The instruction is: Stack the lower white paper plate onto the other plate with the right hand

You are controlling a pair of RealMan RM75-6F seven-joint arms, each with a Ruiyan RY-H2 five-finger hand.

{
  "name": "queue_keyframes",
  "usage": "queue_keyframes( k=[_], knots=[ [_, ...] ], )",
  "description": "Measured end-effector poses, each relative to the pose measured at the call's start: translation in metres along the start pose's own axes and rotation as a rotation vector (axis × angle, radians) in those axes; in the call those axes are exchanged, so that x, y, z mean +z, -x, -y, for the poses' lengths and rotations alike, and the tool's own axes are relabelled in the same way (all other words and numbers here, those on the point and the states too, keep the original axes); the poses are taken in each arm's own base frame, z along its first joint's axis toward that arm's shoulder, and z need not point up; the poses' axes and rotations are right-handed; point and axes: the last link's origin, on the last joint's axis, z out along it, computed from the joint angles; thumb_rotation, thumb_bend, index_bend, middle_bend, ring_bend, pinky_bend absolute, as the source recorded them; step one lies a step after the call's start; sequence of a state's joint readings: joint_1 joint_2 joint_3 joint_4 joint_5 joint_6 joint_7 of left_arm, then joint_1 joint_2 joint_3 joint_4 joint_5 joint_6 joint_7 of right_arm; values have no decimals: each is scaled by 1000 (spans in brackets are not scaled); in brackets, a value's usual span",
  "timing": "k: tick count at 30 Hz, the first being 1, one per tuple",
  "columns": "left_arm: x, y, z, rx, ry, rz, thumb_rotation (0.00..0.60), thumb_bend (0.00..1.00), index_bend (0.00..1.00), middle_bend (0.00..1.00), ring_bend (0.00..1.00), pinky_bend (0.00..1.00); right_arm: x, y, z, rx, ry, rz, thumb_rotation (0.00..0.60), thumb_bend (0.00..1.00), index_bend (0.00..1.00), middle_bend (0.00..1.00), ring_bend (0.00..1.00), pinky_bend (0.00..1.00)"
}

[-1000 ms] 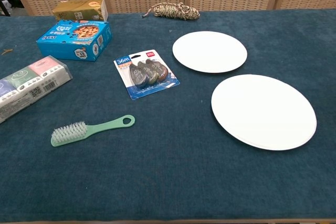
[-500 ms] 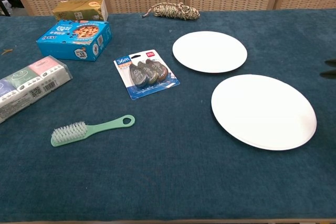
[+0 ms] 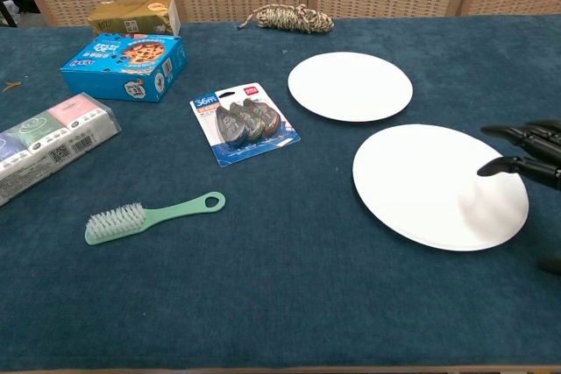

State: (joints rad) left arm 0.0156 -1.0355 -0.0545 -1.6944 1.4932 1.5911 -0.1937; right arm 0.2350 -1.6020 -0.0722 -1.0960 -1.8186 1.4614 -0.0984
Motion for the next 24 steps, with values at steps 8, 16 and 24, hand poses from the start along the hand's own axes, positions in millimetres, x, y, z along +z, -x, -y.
queue_keyframes(
  k=[8, 16, 24],
  knots=[
    [0, -1, 1, -1, -5, -4, 600, 0, 0, 0, 0, 0, 9, 5, 3, 9, -2, -1, 600, 4, 270, 0, 0, 0],
    [1, -1, 1, -2, -6, -4, 600, 0, 0, 0, 0, 0, 12, 6, 4, 14, -3, -11, 600, 84, 309, 0, 0, 0],
    [1, -1, 1, -4, -7, -5, 600, 0, 0, 0, 0, 0, 15, 8, 6, 19, 2, -13, 600, 191, 324, 0, 0, 0]
  ],
)
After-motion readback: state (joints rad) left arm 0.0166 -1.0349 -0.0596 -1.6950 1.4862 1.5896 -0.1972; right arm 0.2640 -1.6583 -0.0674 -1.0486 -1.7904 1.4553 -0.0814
